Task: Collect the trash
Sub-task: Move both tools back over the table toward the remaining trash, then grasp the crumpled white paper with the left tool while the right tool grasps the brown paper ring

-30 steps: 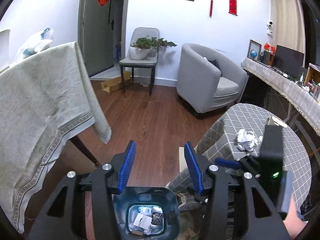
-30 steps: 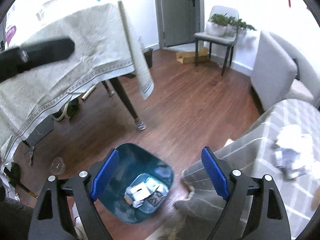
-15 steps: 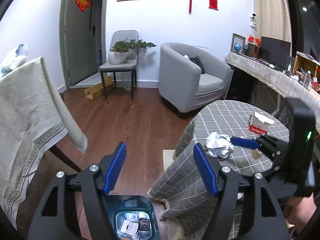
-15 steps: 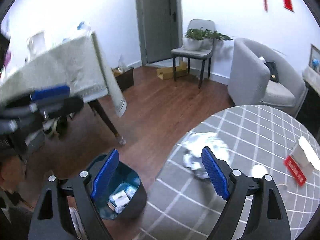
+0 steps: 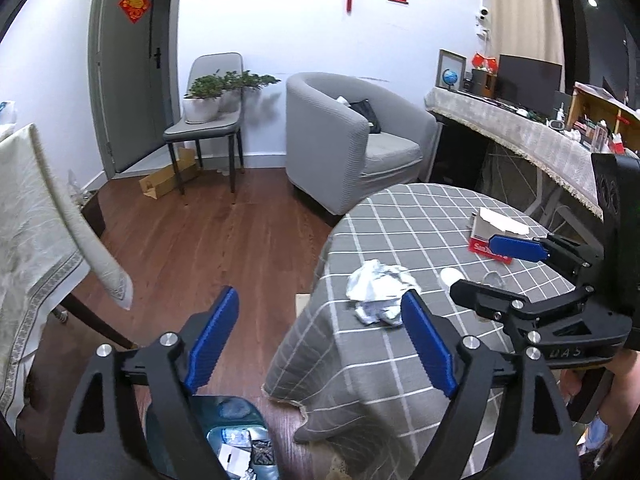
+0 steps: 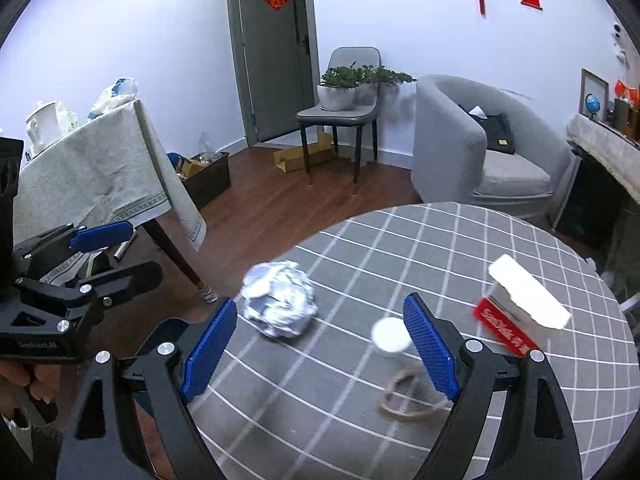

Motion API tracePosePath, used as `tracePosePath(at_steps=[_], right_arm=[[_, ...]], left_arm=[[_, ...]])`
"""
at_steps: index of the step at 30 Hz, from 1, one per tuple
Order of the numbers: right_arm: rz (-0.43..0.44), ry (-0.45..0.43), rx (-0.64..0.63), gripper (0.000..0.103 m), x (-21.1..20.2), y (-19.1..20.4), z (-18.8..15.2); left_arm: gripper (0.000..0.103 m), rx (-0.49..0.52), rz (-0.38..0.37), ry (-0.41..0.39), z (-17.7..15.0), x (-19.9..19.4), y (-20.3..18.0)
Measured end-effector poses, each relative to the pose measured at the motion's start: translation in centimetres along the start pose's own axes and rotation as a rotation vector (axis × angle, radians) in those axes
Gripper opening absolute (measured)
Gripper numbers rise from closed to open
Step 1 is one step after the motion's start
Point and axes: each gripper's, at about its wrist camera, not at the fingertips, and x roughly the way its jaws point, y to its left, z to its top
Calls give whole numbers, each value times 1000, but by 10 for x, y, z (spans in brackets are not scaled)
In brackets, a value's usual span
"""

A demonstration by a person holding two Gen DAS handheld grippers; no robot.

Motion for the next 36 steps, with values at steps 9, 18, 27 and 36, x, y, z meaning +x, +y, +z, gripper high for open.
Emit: tracePosePath(at_steps=[9,18,27,36], right_arm=[[-25,44,-3,97,-3,-32,-15],[-33,97,27,98,-5,-53,-30],[-38,142,23,98,1,-66,-37],[-20,175,8,98,5,-67,-41]], left_arm=[[87,-2,-33,39,0,32,-23],[87,7,-29,95,-4,62,-39],[81,-11,-38,129,-3,86,-42],[64,-8,-41,157,-4,100,-46]])
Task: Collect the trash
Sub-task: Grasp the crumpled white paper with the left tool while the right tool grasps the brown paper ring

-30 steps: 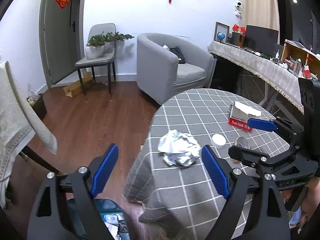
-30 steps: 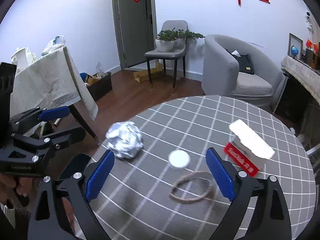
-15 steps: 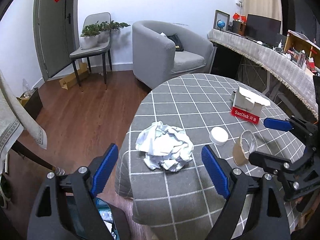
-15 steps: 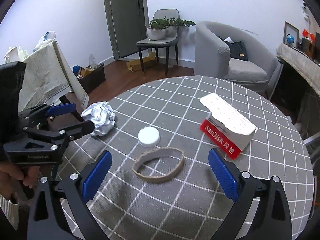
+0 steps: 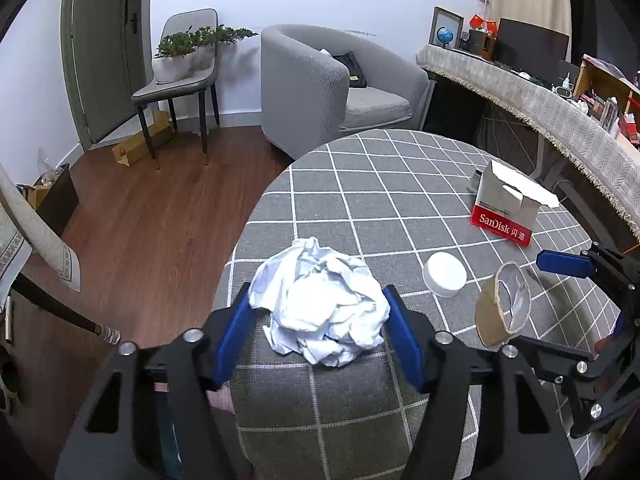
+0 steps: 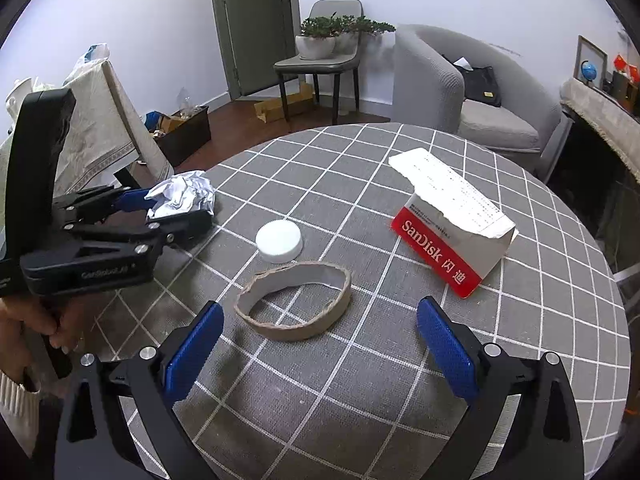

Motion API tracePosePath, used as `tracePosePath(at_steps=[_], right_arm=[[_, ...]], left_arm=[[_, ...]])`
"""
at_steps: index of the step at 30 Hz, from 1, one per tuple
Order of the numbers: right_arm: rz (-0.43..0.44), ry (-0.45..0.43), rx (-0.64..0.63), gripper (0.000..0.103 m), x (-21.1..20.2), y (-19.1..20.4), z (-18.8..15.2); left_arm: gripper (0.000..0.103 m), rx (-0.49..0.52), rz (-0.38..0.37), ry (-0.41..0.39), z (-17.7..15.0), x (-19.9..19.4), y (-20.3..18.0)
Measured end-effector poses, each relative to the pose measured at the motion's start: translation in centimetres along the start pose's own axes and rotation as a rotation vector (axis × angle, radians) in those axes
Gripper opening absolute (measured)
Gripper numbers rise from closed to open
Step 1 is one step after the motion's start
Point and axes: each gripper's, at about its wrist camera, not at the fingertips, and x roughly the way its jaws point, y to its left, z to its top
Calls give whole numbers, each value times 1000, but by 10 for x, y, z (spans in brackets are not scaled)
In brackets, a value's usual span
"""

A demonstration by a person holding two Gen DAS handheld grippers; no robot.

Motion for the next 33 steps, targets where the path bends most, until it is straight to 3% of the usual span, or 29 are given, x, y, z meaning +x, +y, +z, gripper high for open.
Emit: tracePosePath(at_steps=[5,20,28,30,33], right_arm=[[6,15,-10,98,1,2,0],[-21,45,-41,97,7,19,4],[-43,68,-20,76,18,22,8],[-49,71,-10,75,19,22,7],[-69,72,8,61,20,23,10]], left_arm=[[54,-9,-9,-4,0,-1,1],[53,-42,-30,-60,-2,-37,17],[53,-31,-14,-59,-8,-49,28],[53,-30,-10,-58,-10,-52,33],[53,-31,-5,-57,-12,-55,38]])
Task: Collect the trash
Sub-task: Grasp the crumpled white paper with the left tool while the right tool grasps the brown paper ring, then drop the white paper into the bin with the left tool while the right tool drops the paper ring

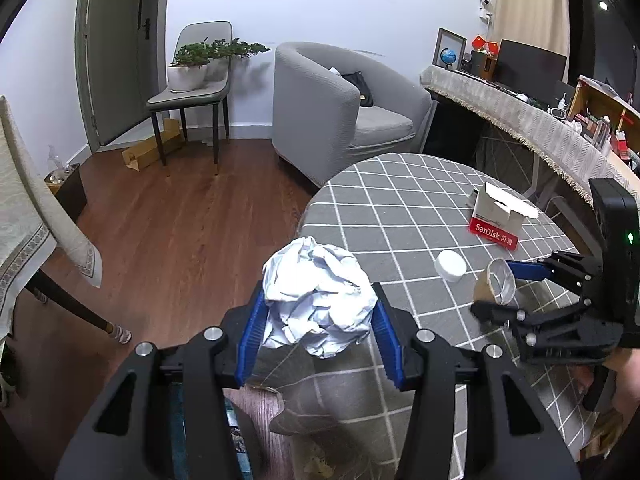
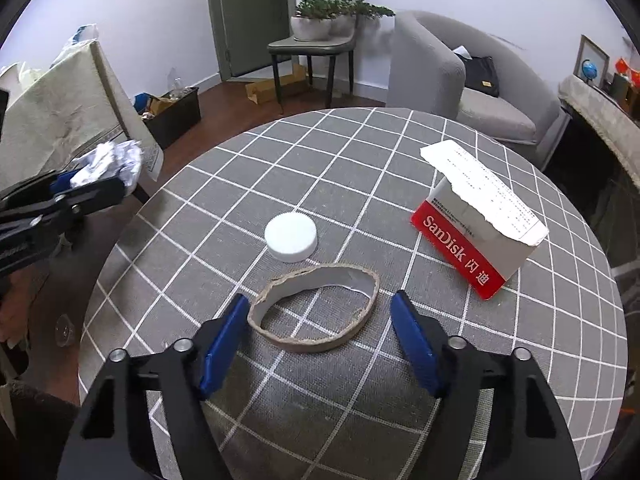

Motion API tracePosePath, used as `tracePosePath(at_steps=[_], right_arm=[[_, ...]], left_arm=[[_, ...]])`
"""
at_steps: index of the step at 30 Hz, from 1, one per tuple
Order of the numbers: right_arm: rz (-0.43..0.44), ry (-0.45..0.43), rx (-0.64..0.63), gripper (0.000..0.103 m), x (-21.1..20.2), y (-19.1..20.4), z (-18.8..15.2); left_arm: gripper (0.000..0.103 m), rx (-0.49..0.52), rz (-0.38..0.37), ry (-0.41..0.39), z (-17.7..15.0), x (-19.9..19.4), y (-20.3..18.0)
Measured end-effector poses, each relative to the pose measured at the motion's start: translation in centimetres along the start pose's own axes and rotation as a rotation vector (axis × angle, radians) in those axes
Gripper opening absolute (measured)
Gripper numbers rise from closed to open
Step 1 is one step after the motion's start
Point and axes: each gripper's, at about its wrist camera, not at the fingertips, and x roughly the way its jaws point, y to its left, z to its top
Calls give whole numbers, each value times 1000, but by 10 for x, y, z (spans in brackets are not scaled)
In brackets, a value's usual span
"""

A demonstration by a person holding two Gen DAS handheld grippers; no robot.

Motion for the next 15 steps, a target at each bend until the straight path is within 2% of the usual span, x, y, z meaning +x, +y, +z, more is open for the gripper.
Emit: tracePosePath(at_steps=[5,15], right_arm=[[-24,-6,32,59,0,0,4],[-12,-146,65,59,-23,18,23]], left_arm=[[53,-4,10,-5,-4,-9,10],[53,-14,42,-19,-14,-26,27]])
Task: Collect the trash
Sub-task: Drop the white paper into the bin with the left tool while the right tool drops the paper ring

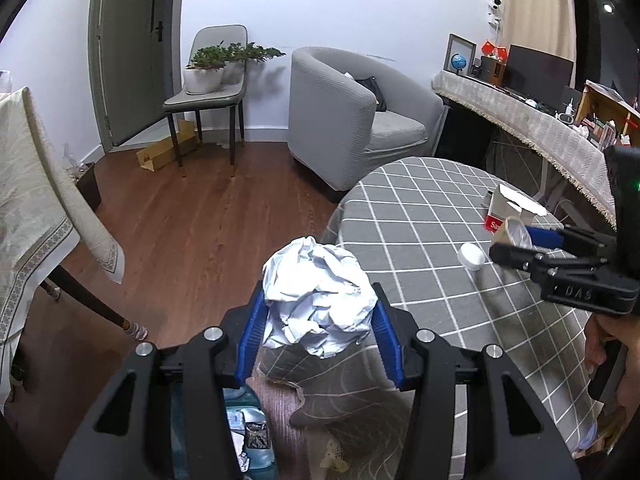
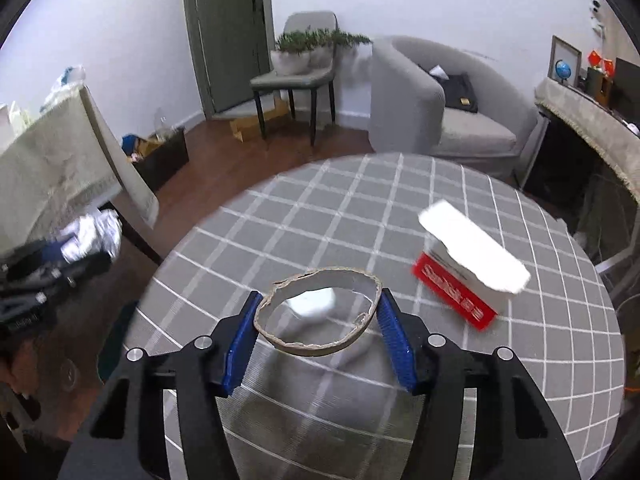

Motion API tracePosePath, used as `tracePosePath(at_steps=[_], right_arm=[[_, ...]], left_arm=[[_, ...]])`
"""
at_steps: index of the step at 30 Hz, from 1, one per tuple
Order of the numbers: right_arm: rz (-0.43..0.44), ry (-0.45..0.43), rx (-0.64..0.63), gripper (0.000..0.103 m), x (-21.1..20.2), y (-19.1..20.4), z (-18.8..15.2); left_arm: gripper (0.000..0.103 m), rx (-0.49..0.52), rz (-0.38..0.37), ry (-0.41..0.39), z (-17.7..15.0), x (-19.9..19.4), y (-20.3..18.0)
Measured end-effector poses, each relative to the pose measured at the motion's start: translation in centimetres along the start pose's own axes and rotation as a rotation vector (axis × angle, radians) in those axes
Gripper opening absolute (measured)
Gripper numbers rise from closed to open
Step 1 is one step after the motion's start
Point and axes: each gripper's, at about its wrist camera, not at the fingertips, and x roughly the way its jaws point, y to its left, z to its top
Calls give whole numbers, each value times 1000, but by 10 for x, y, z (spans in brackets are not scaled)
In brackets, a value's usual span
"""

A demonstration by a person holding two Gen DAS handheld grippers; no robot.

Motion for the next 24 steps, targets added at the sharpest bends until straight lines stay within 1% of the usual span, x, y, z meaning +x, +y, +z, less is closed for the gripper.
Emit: tracePosePath(at_steps=[1,5,10,18,24], right_arm=[[7,-21,-5,59,-2,5,2],[30,-59,-6,59,-3,16,7],[59,-99,-13,59,-3,38,14],[133,-131,-16,59,7,78,24],[181,-153,-36,59,16,117,31]], left_arm=[[53,-1,3,-1,-1,-1,2],[53,-2,26,0,-3,-5,13],[53,-26,53,6,-8,-10,36],[53,-51,109,25,-26,-23,78],[53,-69,137,60,-44,-30,111]])
